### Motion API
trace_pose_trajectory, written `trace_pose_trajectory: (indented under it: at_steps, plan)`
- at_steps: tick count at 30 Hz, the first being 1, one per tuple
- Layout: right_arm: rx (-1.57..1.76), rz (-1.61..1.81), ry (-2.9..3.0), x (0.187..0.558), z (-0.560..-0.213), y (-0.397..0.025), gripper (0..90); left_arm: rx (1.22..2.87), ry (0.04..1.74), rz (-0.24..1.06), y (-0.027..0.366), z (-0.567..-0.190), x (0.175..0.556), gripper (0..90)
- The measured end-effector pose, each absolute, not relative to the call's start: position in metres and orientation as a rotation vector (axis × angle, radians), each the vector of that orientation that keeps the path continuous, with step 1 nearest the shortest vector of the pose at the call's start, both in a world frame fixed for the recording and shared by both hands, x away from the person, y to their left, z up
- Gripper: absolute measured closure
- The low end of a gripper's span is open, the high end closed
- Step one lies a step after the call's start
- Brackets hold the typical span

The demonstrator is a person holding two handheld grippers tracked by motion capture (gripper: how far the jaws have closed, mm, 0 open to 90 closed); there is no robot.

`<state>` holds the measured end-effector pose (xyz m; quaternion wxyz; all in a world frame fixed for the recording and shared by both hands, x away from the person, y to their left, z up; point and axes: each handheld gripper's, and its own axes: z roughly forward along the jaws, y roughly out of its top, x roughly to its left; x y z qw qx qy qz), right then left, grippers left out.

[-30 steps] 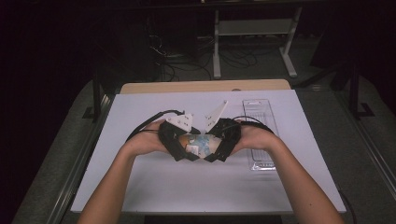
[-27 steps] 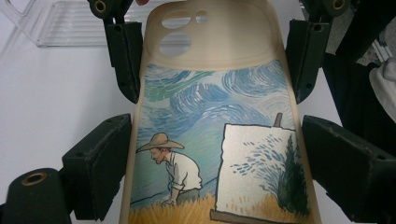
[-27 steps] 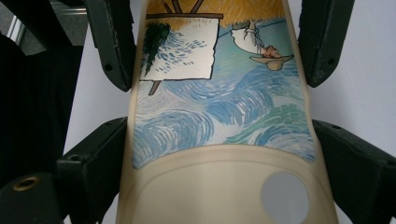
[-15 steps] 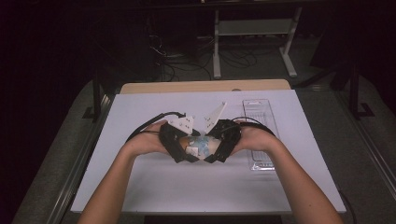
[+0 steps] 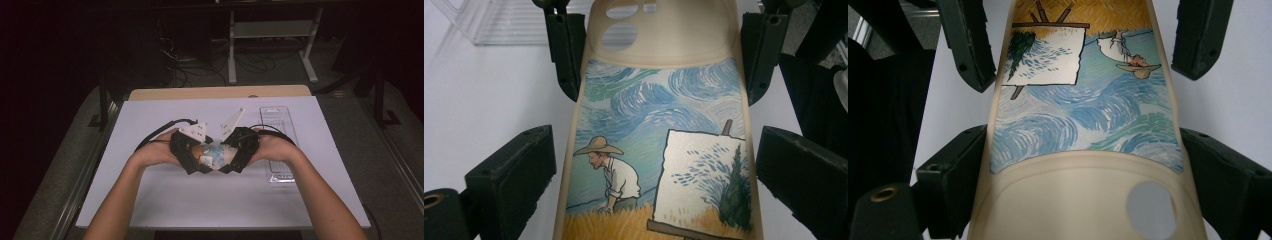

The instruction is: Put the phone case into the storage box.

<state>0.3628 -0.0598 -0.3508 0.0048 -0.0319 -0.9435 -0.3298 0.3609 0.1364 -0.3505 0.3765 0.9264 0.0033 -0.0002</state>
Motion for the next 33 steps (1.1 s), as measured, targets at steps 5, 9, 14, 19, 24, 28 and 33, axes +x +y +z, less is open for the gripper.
trace_pose_trajectory:
  at_steps: [5,9,14,19,24,28,33]
  plan:
    - [-0.136,-1.048,-2.955,0.364,-0.352,-0.063,10.4,2.370,0.016,0.032,0.143,-0.346,0.365,2.3]
    - [-0.181,-1.060,-2.957,0.366,-0.354,-0.067,10.2,2.349,0.058,0.053,0.152,-0.341,0.367,2.2]
    - [-0.268,-1.093,-2.937,0.368,-0.358,-0.074,10.1,2.311,0.138,0.082,0.165,-0.338,0.369,2.3]
    - [-0.347,-1.102,-2.948,0.366,-0.362,-0.081,10.0,2.267,0.197,0.101,0.176,-0.334,0.371,2.2]
    - [-0.399,-1.119,-2.970,0.366,-0.364,-0.086,10.0,2.258,0.264,0.137,0.185,-0.336,0.372,2.2]
    - [-0.457,-1.125,-2.983,0.366,-0.366,-0.091,10.0,2.242,0.335,0.172,0.191,-0.339,0.372,2.2]
    - [-0.532,-1.114,-2.981,0.367,-0.366,-0.098,10.0,2.199,0.413,0.192,0.197,-0.342,0.371,2.3]
